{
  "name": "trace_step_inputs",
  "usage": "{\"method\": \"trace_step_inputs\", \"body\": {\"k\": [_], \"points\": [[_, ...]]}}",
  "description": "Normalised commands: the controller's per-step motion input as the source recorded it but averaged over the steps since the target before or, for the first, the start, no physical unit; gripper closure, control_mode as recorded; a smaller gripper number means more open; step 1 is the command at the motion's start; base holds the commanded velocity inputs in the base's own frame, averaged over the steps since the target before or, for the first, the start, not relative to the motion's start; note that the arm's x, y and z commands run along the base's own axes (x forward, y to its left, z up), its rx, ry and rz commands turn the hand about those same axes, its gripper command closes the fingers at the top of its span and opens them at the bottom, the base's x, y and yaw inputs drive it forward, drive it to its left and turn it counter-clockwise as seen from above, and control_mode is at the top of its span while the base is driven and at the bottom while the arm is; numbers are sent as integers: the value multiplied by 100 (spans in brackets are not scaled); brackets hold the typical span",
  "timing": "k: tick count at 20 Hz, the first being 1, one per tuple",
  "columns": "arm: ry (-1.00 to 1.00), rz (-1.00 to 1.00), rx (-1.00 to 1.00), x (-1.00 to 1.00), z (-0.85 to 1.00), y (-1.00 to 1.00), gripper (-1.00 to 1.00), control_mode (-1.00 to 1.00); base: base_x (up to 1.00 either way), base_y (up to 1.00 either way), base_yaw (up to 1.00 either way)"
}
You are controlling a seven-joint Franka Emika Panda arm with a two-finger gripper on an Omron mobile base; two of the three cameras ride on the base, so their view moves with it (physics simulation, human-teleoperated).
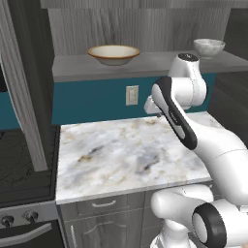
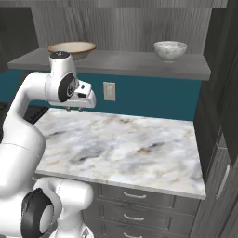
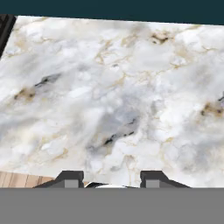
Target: Take the smaller bowl and place it next to the appetizer plate on the dining counter , and place the larger bowl next to the plate with cooked food.
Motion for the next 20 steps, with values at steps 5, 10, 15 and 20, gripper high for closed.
{"method": "trace_step_inputs", "body": {"k": [5, 10, 15, 20], "points": [[-2, 0, 0, -29, 0, 0, -100, -100, 0, 0, 0], [-11, -7, 11, -41, 1, -3, -100, -100, 0, 0, 0], [-1, -28, 23, -1, 14, -1, -100, -100, 0, 0, 0], [0, -33, 27, -3, 46, -11, -100, -100, 0, 0, 0]]}}
